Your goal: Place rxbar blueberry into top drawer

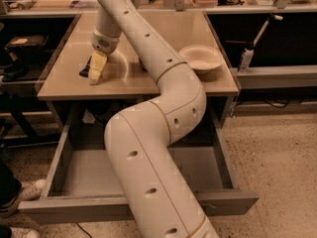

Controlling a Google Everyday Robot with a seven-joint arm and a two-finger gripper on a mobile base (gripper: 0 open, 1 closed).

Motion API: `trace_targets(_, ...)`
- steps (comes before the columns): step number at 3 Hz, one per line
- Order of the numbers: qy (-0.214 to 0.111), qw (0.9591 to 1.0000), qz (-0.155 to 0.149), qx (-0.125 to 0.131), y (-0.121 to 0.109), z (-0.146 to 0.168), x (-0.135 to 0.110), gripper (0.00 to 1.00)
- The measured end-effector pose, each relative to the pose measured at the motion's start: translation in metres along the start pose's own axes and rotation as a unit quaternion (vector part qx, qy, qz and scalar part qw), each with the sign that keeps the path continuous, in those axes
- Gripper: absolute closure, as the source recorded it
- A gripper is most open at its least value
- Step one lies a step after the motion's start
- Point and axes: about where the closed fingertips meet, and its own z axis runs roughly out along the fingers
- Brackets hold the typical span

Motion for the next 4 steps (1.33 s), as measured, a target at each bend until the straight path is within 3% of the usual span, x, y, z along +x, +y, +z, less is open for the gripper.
trace_targets(3, 0.0, 1.0, 0.0, 0.0, 0.0, 0.0, 0.0, 0.88)
trace_targets(4, 0.0, 1.0, 0.0, 0.0, 0.0, 0.0, 0.0, 1.0)
